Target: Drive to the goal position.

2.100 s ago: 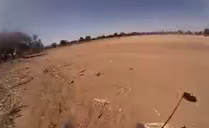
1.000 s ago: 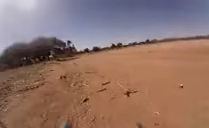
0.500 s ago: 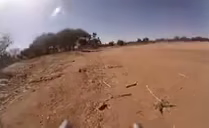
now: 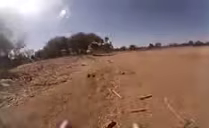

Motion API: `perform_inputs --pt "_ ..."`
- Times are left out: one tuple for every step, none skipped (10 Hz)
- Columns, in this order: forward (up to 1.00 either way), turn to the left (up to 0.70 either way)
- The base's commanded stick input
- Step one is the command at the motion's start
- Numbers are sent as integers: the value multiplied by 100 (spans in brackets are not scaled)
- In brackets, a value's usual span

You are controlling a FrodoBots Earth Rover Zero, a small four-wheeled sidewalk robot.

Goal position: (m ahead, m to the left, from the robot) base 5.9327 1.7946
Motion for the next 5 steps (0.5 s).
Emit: perform_inputs --pt "70 0" --pt "70 0" --pt "70 0" --pt "70 0" --pt "70 0"
